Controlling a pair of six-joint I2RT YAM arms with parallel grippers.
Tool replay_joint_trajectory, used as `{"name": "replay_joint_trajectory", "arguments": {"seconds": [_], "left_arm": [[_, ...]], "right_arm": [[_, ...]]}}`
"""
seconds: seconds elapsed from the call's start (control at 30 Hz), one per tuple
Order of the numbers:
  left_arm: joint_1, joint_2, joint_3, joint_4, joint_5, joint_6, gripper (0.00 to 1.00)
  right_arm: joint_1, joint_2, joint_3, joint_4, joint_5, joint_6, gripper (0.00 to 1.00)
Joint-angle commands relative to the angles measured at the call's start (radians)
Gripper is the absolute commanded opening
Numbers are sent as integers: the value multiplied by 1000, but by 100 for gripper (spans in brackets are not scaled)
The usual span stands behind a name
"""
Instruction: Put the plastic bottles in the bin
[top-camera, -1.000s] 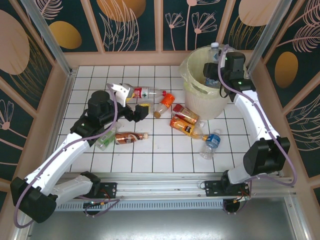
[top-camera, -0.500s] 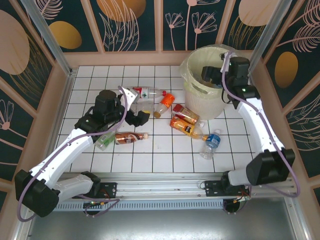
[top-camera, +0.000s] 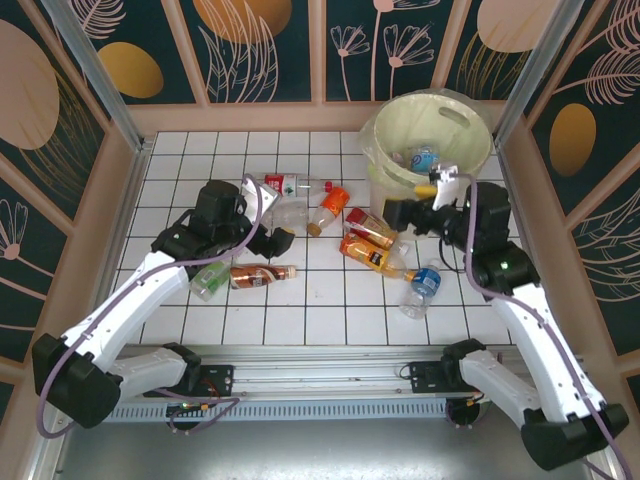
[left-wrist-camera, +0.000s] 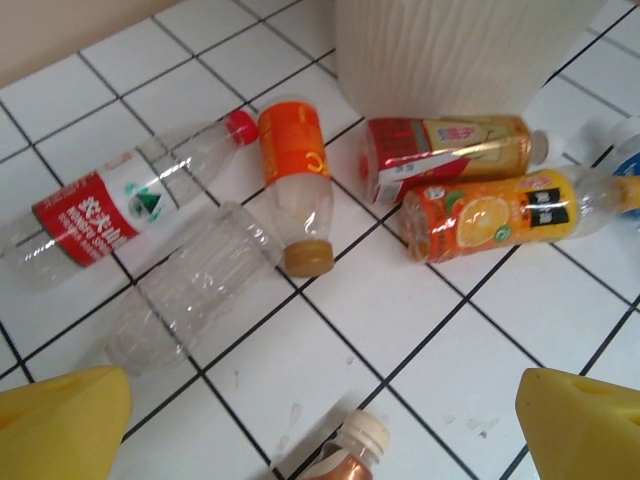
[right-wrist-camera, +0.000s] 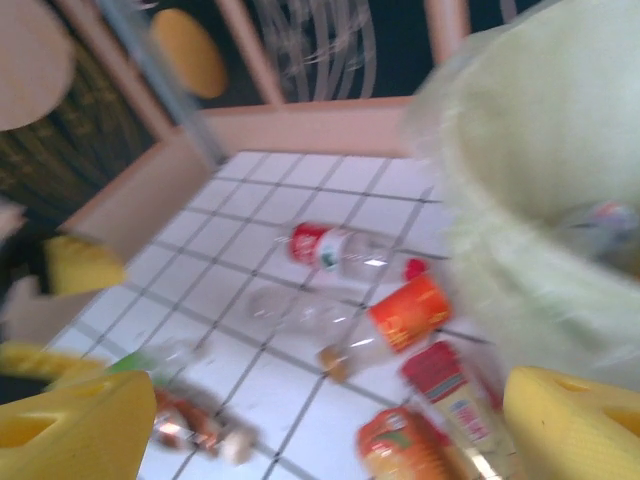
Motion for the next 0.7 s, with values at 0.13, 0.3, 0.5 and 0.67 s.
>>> {"name": "replay_joint_trajectory", "arguments": {"seconds": [0.13, 0.3, 0.5, 0.67], "left_arm": [[0, 59, 21, -177, -94, 2, 99], [-8, 122, 37, -225, -96, 30, 99], [-32, 225, 52, -302, -175, 63, 99], [-48, 299, 49, -335, -231, 52, 96]], "right_arm": [[37, -136, -90, -129, -181, 36, 92], [47, -146, -103, -237, -186, 21, 93], [51, -190, -133, -256, -213, 16, 93], [52, -231, -144, -242, -220, 21, 93]]}}
